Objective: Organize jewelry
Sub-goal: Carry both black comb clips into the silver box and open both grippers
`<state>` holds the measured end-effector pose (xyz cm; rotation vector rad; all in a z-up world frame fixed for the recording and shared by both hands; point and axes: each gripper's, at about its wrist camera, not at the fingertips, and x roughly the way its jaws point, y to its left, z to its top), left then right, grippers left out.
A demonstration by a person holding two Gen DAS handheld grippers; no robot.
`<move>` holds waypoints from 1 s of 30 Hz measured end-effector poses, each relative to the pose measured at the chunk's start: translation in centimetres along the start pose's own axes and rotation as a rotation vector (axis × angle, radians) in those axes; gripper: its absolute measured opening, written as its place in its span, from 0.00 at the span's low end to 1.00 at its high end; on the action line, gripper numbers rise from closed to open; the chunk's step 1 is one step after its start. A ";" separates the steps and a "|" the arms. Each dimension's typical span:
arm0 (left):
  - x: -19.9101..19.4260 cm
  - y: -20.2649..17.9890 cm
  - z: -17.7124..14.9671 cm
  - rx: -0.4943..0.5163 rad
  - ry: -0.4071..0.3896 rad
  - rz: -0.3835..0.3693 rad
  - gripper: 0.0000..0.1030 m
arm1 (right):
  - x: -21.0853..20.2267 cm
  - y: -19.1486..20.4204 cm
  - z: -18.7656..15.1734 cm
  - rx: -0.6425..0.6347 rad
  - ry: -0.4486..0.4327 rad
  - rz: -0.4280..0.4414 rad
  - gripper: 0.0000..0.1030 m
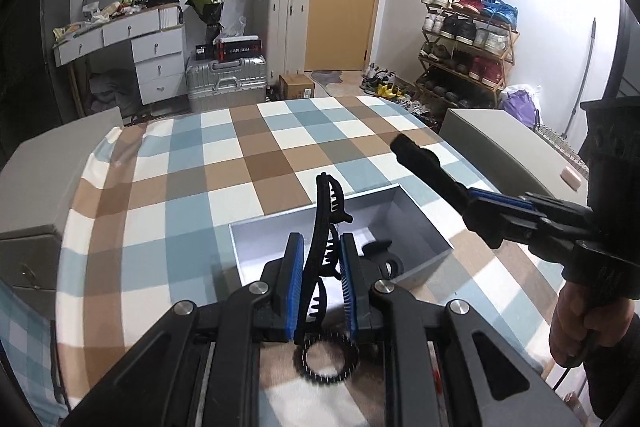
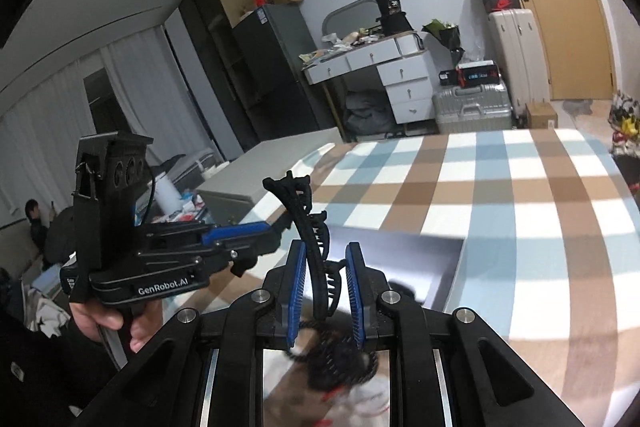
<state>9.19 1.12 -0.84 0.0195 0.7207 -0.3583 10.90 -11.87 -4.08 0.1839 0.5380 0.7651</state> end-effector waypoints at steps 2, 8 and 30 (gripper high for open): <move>0.6 0.2 0.3 -0.011 0.004 -0.006 0.13 | 0.7 -0.6 0.5 -0.011 0.003 -0.002 0.19; 2.6 0.7 0.9 -0.041 0.029 -0.034 0.12 | 3.0 -2.3 1.0 -0.032 0.049 -0.018 0.19; 4.7 0.3 0.0 -0.032 0.076 -0.122 0.12 | 6.9 -5.1 -1.1 0.007 0.183 -0.012 0.19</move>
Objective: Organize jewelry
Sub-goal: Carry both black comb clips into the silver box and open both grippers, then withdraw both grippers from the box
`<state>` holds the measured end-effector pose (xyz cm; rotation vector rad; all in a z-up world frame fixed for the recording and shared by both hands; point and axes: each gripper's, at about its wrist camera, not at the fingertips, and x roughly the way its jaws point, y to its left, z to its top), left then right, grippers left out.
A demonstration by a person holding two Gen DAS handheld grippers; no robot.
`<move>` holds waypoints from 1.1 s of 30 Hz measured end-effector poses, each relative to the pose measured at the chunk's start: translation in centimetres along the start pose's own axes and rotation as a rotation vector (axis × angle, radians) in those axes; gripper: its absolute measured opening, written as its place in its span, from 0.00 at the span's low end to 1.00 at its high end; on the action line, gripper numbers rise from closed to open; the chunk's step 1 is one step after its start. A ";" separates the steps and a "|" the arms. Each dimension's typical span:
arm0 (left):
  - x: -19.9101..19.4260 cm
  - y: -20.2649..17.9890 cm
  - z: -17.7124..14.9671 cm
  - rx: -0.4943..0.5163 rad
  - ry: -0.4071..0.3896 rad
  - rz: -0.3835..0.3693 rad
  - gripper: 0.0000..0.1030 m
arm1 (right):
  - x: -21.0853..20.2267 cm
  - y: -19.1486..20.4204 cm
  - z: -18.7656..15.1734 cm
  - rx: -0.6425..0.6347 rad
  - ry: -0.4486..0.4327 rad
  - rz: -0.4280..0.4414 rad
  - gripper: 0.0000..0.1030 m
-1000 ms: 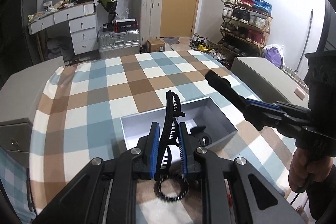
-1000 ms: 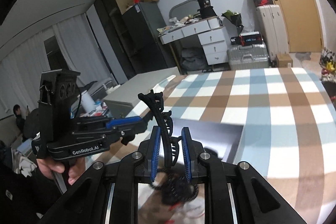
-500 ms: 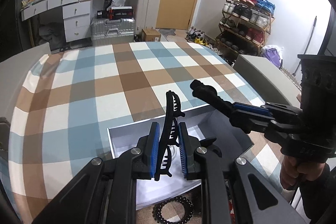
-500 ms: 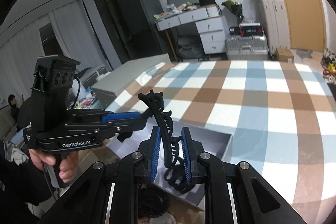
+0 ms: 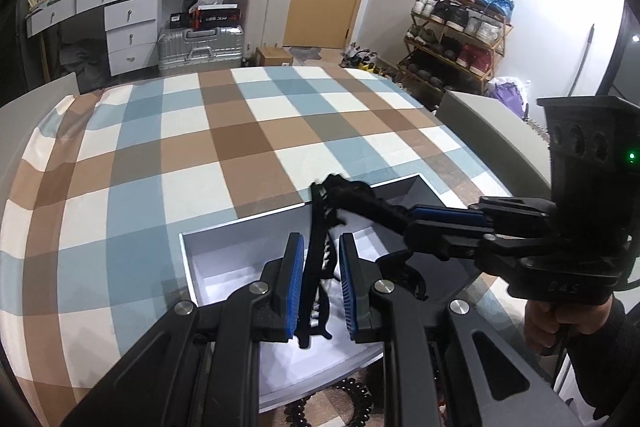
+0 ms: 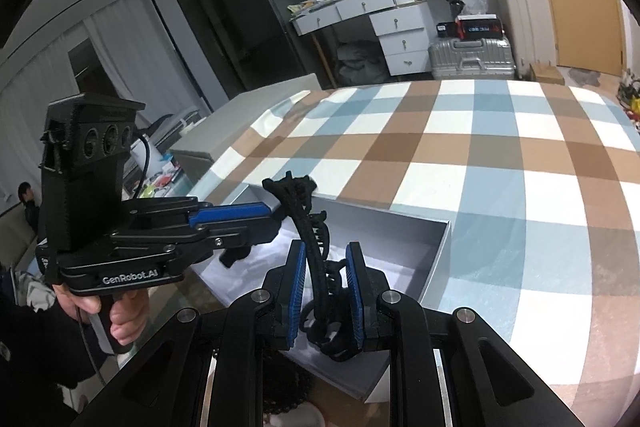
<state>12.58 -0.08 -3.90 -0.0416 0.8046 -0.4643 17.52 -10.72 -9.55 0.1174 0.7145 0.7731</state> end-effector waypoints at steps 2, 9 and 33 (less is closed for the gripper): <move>-0.1 -0.2 0.1 0.007 -0.009 -0.002 0.12 | 0.0 0.2 0.1 -0.009 -0.002 -0.003 0.19; -0.5 -0.4 0.5 0.024 -0.037 0.000 0.13 | -0.5 0.8 0.4 -0.017 -0.050 -0.033 0.52; -6.7 -0.9 -2.4 -0.045 -0.209 0.283 0.80 | -8.2 6.2 -1.8 -0.053 -0.277 -0.122 1.00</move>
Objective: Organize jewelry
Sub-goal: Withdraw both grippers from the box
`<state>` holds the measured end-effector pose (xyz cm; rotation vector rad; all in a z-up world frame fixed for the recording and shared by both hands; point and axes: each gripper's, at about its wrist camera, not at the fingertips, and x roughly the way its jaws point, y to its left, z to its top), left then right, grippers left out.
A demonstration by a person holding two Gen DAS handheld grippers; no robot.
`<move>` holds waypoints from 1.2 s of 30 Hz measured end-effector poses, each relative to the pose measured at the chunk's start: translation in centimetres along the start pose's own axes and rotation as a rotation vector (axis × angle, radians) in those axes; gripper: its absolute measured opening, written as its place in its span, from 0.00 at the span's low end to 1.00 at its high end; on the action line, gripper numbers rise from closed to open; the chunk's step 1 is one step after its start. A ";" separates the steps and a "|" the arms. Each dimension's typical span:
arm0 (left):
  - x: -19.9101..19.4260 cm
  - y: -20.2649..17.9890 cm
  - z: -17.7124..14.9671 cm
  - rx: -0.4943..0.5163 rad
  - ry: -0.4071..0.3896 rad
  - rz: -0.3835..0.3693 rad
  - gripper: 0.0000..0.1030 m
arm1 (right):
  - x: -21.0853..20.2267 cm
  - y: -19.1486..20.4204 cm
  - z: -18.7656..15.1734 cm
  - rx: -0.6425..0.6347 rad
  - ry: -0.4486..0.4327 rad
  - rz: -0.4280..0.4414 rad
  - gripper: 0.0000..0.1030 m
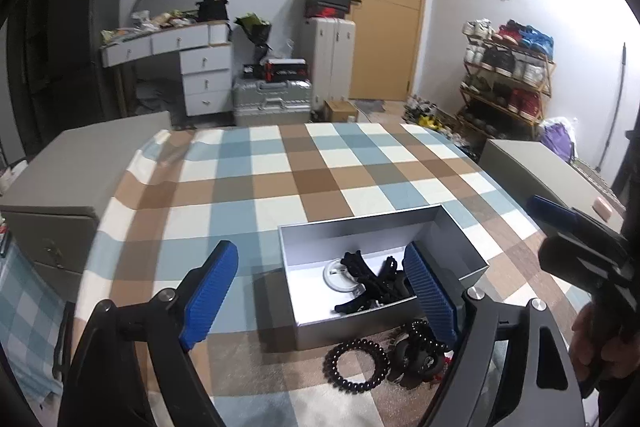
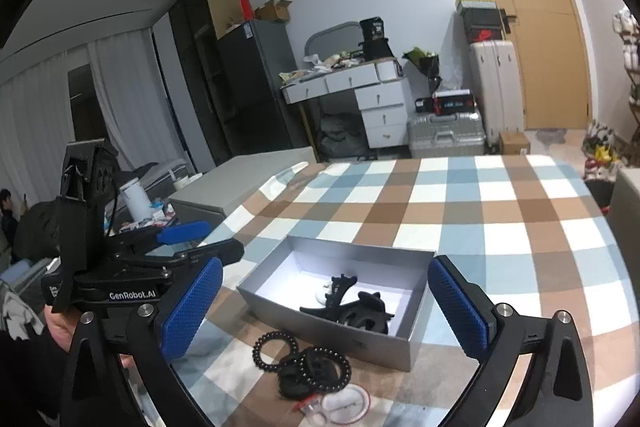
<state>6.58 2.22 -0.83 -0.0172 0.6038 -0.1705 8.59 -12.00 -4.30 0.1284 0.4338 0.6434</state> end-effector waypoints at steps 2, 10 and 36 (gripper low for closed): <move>-0.4 -0.1 -0.2 0.000 -0.009 0.017 0.81 | -0.6 0.6 -0.2 -0.018 -0.004 -0.008 1.00; -2.3 -0.5 -1.4 -0.009 -0.049 0.063 0.98 | -2.1 1.8 -1.6 -0.034 -0.002 -0.032 1.00; -1.6 -0.1 -9.3 -0.060 0.115 0.145 0.99 | -0.6 3.2 -11.5 0.000 0.237 -0.016 0.90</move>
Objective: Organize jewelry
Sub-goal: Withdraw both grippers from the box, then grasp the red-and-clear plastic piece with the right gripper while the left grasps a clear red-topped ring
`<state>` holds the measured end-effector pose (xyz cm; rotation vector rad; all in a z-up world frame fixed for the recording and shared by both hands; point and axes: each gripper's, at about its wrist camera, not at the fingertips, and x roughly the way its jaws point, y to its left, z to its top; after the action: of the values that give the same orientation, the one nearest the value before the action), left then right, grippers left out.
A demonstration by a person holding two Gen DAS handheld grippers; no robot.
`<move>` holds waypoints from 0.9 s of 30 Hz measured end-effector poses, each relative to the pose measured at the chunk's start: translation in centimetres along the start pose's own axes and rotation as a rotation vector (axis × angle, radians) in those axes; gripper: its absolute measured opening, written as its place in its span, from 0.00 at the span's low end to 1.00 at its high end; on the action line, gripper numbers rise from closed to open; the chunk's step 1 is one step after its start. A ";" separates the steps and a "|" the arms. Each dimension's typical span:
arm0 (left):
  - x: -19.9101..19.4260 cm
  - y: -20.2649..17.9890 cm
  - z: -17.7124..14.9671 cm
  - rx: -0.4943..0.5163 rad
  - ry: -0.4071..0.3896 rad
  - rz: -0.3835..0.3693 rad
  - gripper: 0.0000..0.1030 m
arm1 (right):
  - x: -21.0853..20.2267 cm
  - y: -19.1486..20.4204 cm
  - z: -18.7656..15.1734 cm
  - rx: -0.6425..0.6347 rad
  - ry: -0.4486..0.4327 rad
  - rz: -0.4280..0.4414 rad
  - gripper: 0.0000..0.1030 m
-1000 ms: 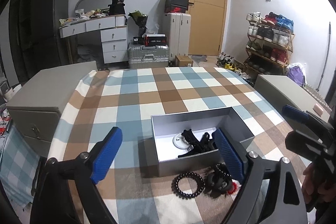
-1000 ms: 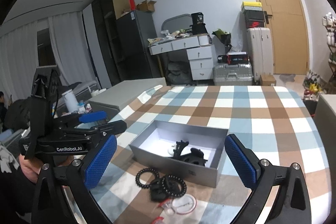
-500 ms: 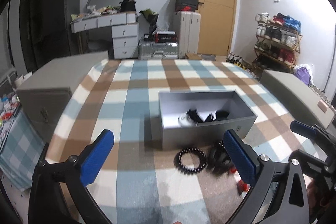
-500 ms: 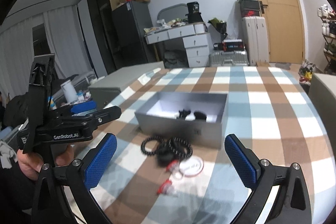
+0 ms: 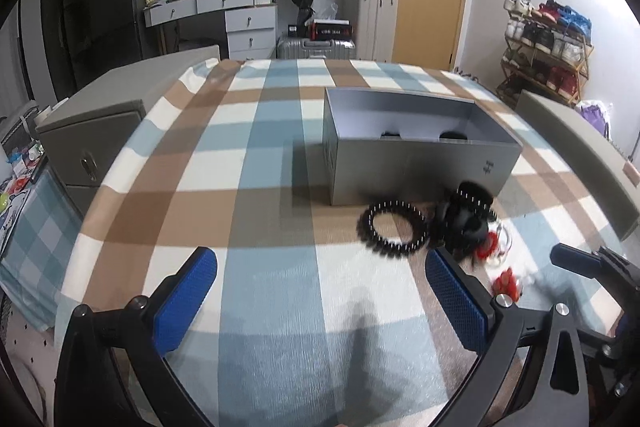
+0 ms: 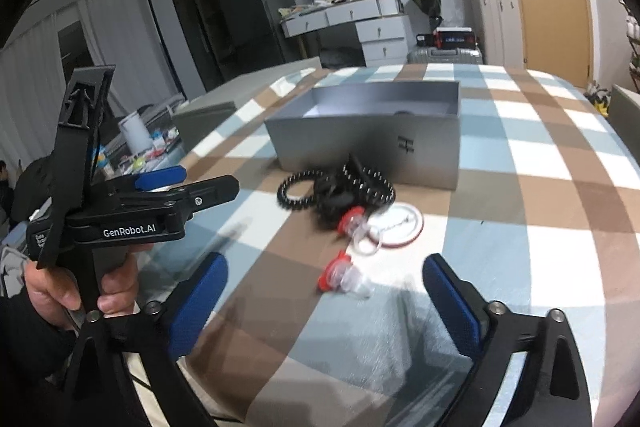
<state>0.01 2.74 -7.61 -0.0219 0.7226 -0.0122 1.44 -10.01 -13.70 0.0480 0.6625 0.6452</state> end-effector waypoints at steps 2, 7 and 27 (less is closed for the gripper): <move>0.0 -0.1 -0.2 0.005 0.007 -0.003 0.99 | 0.4 0.0 -0.2 0.001 0.014 -0.003 0.85; -0.3 -0.1 -0.5 0.006 0.018 -0.013 0.99 | 0.8 0.0 -0.6 0.013 0.026 -0.014 0.77; -1.4 -4.3 0.7 0.069 0.048 -0.388 0.98 | -1.3 -1.5 -1.5 0.013 0.004 -0.120 0.26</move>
<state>-0.56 -1.57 -6.02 -0.0962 0.7560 -0.4095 0.60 -12.25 -14.49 0.0190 0.6682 0.5257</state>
